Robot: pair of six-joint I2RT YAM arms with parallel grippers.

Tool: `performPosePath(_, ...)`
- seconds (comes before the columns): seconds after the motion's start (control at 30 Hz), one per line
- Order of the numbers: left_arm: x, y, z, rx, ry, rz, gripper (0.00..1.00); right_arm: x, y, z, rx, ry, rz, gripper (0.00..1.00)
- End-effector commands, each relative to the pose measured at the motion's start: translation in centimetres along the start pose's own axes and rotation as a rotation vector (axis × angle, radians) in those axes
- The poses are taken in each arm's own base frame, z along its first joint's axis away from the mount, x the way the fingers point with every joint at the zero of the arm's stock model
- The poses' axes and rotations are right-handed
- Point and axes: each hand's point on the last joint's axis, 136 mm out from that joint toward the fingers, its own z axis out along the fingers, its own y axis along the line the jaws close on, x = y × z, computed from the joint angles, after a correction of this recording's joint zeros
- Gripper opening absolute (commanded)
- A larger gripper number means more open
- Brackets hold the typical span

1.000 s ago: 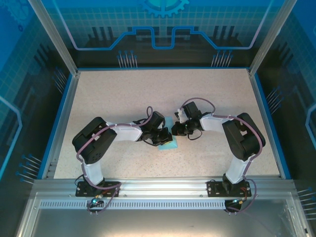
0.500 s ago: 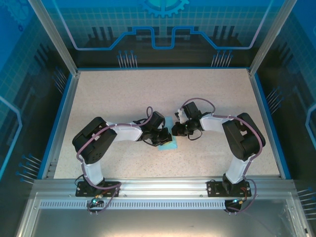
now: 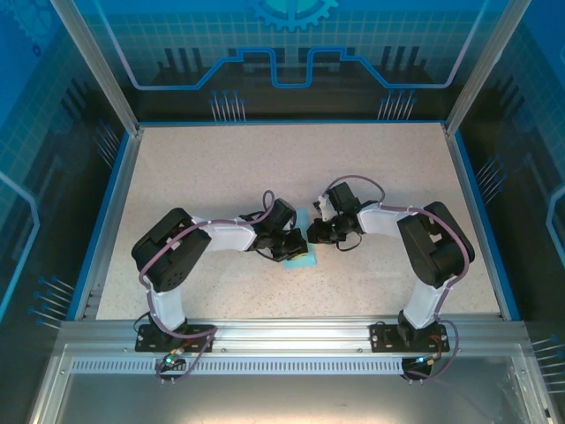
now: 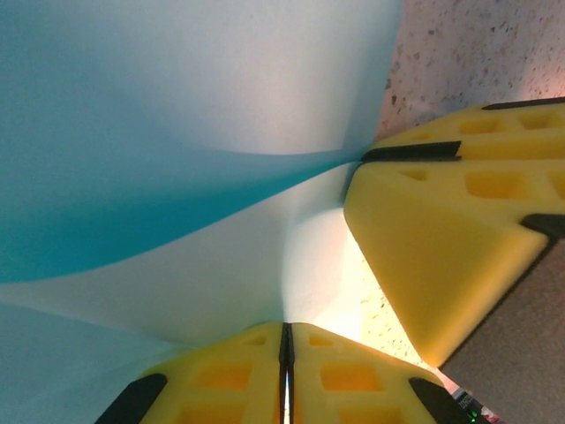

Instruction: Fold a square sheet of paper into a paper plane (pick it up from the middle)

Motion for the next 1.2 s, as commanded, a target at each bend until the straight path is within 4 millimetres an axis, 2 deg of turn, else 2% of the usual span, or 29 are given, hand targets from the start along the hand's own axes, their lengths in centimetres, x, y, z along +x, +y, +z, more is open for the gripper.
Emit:
performPosePath(0.0,-0.1,0.7,0.4,-0.046,-0.003,-0.018,0.08,-0.7,1.2,-0.9,0.001,-0.019,-0.015,0.18)
performPosePath(0.17,0.0,0.9,0.4,-0.052,-0.003,-0.023,0.08,-1.5,1.8,-3.3,0.030,-0.095,-0.017,0.26)
performPosePath(0.33,-0.1,1.2,0.4,-0.063,-0.008,-0.037,0.08,-0.5,2.0,-4.8,0.041,-0.108,-0.015,0.24)
performPosePath(0.47,-0.2,1.4,0.4,-0.066,-0.021,-0.062,0.08,2.4,2.0,-4.2,0.033,-0.046,-0.004,0.18)
performPosePath(0.67,-0.5,1.4,0.4,-0.050,-0.048,-0.110,0.08,5.2,2.5,-3.4,0.012,0.017,-0.002,0.14)
performPosePath(0.97,-0.4,1.4,0.6,-0.042,-0.045,-0.118,0.08,6.0,2.8,-2.4,-0.011,0.057,-0.002,0.10)
performPosePath(1.17,-0.3,1.5,0.5,-0.046,-0.042,-0.116,0.08,6.1,2.1,-1.6,0.016,0.077,0.012,0.09)
